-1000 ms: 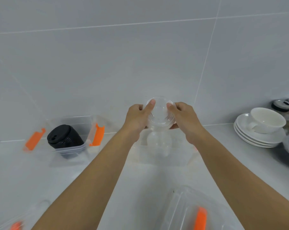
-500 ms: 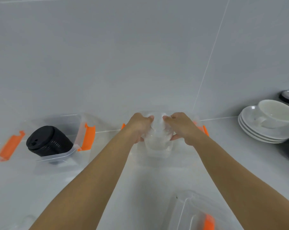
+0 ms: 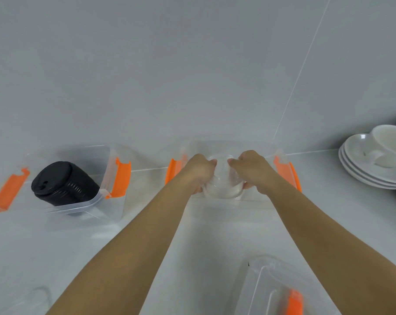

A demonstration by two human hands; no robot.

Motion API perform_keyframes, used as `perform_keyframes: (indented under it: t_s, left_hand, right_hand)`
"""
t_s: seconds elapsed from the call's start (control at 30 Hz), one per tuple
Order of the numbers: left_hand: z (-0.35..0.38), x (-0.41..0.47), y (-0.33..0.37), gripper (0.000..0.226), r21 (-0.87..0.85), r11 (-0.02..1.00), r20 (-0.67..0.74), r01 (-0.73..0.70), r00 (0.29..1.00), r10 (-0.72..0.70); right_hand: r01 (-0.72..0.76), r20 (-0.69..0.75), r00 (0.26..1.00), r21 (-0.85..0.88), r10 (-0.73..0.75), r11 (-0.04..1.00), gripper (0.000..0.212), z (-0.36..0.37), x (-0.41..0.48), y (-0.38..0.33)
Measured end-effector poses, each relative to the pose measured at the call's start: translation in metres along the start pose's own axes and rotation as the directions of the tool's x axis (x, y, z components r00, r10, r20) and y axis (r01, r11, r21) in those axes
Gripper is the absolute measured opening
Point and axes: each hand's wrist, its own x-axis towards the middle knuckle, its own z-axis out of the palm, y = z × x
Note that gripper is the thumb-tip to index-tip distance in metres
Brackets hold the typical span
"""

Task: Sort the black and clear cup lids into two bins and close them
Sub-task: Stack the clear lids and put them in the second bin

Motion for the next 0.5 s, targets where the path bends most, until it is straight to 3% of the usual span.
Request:
perform_keyframes:
  t_s: [0.2,0.37,0.5]
  left_hand:
    - [0.005,0.0026,-0.003,0.035,-0.047,0.998,0.029,0.031,0.999,-0.029]
    - [0.0053,0.0077,-0.0061,0.044,-0.127,0.99,0.066,0.069,0.996,-0.061]
    - [0.0028,0.0093,-0.0061,0.039,-0.169,0.984,0.074,0.057,0.996,-0.045]
  right_hand:
    - [-0.035,0.021,0.999,-0.03,0.035,0.999,0.023,0.0,0.0045,0.0058]
    - [-0.093,0.118,0.989,0.055,0.086,0.994,0.031,0.0011,0.0045,0.0048]
    - [-0.094,0.154,0.985,0.121,0.075,0.988,0.029,0.0,0.0043,0.0038]
